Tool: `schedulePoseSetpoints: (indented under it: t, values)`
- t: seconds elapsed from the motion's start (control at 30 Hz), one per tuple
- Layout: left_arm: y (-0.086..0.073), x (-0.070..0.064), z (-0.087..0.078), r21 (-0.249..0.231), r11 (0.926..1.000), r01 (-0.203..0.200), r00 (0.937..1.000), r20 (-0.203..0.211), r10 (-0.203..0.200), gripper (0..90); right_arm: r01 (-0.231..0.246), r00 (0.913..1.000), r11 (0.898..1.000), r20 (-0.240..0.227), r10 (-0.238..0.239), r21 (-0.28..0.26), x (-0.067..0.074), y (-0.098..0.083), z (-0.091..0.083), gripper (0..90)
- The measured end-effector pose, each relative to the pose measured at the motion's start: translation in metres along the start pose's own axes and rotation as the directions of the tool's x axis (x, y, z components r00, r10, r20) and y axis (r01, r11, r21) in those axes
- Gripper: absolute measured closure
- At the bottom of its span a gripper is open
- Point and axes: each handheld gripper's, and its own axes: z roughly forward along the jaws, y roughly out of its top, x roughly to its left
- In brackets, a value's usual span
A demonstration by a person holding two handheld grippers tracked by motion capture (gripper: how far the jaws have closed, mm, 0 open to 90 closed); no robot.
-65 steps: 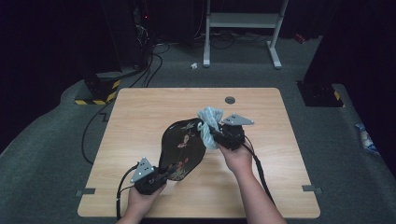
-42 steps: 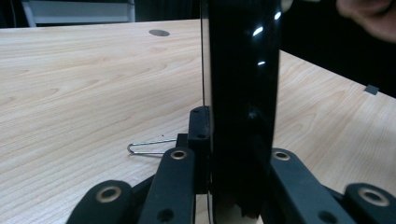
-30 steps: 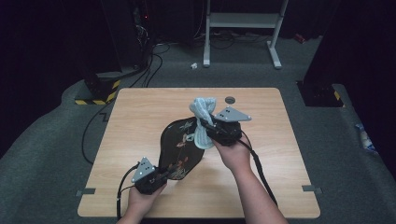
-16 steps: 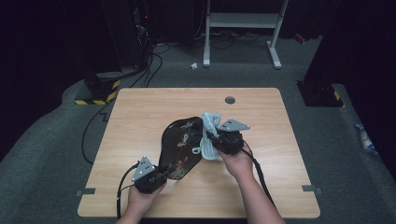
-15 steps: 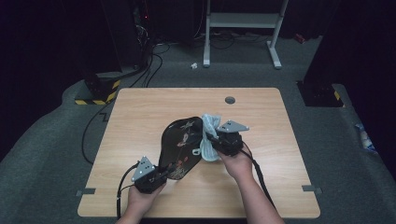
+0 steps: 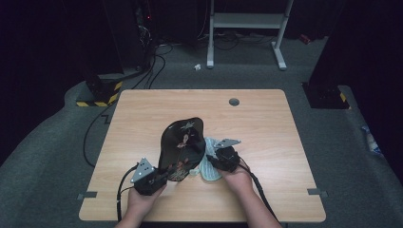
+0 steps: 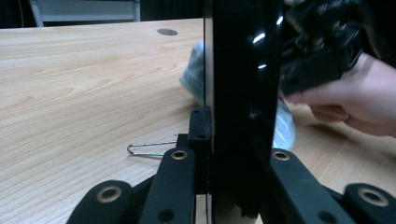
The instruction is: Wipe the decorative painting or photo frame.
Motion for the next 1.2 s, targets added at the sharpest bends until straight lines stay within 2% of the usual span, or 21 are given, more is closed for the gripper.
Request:
schedulePoseSetpoints:
  t: [0.1, 0.17, 0.23, 0.33, 0.37, 0.4, 0.47, 0.57, 0.6, 0.67, 0.83, 1.0, 1.03, 1.13, 1.2]
  values:
    - [0.000, 0.000, 0.000, -0.001, 1.0000, 0.001, 1.0000, -0.001, -0.001, 80.2, -0.020, 0.9997, 1.000, -0.013, 0.019, -0.006, -0.001, -0.002, 0.001, 69.2]
    - [0.000, 0.000, 0.000, 0.000, 1.0000, 0.002, 1.0000, -0.001, -0.002, 80.2, -0.013, 0.9999, 1.000, -0.003, 0.013, -0.010, 0.000, 0.000, -0.002, 69.3]
    - [0.000, 0.000, 0.000, 0.000, 1.0000, 0.003, 1.0000, -0.001, -0.003, 80.2, -0.010, 0.9999, 0.999, 0.012, 0.010, -0.038, -0.001, 0.005, -0.008, 69.3]
    - [0.000, 0.000, 0.000, 0.000, 1.0000, 0.003, 1.0000, -0.001, -0.003, 80.3, 0.007, 0.9994, 0.996, 0.034, -0.004, -0.092, -0.002, 0.019, -0.022, 69.2]
    - [0.000, 0.000, 0.000, 0.000, 1.0000, 0.003, 1.0000, -0.001, -0.003, 80.2, 0.007, 0.9994, 0.996, 0.034, -0.004, -0.092, -0.002, 0.019, -0.022, 69.2]
    - [0.000, 0.000, 0.000, 0.000, 1.0000, 0.003, 1.0000, 0.000, -0.003, 80.2, 0.030, 0.9987, 0.990, 0.044, -0.024, -0.137, -0.002, 0.034, -0.035, 69.1]
    - [0.000, 0.000, 0.000, 0.001, 1.0000, 0.004, 1.0000, 0.003, -0.004, 80.2, 0.041, 0.9984, 0.985, 0.046, -0.033, -0.169, 0.000, 0.044, -0.045, 69.0]
    - [0.000, 0.000, 0.000, 0.001, 1.0000, 0.006, 1.0000, 0.004, -0.006, 80.3, 0.047, 0.9985, 0.980, 0.037, -0.040, -0.192, 0.001, 0.056, -0.053, 68.9]
    - [0.000, 0.000, 0.000, 0.001, 1.0000, 0.006, 1.0000, 0.004, -0.006, 80.3, 0.047, 0.9985, 0.980, 0.037, -0.040, -0.192, 0.001, 0.056, -0.053, 68.9]
    - [0.000, 0.000, 0.000, 0.002, 1.0000, 0.005, 1.0000, 0.004, -0.005, 80.2, 0.043, 0.9988, 0.986, 0.030, -0.038, -0.159, 0.001, 0.052, -0.045, 69.0]
    - [0.000, 0.000, 0.000, 0.001, 1.0000, 0.003, 1.0000, 0.003, -0.003, 80.1, 0.000, 0.9999, 0.996, 0.016, 0.001, -0.086, -0.003, 0.028, -0.022, 69.1]
    - [-0.001, 0.000, 0.000, -0.003, 1.0000, 0.007, 1.0000, 0.001, -0.007, 80.2, -0.054, 0.9981, 0.998, -0.031, 0.054, -0.013, -0.004, 0.004, 0.000, 69.4]
    - [-0.001, 0.000, 0.000, -0.003, 1.0000, 0.005, 1.0000, 0.001, -0.005, 80.2, -0.052, 0.9980, 0.999, -0.037, 0.052, -0.003, -0.003, 0.000, 0.004, 69.5]
    - [0.000, 0.000, 0.000, -0.002, 1.0000, 0.008, 1.0000, -0.001, -0.008, 80.2, -0.054, 0.9979, 0.999, -0.035, 0.054, -0.004, -0.002, 0.001, 0.003, 69.4]
    - [0.000, 0.000, 0.000, -0.001, 0.9999, 0.010, 0.9999, -0.001, -0.010, 80.2, -0.026, 0.9997, 0.999, 0.000, 0.026, -0.017, -0.001, 0.009, -0.004, 69.4]
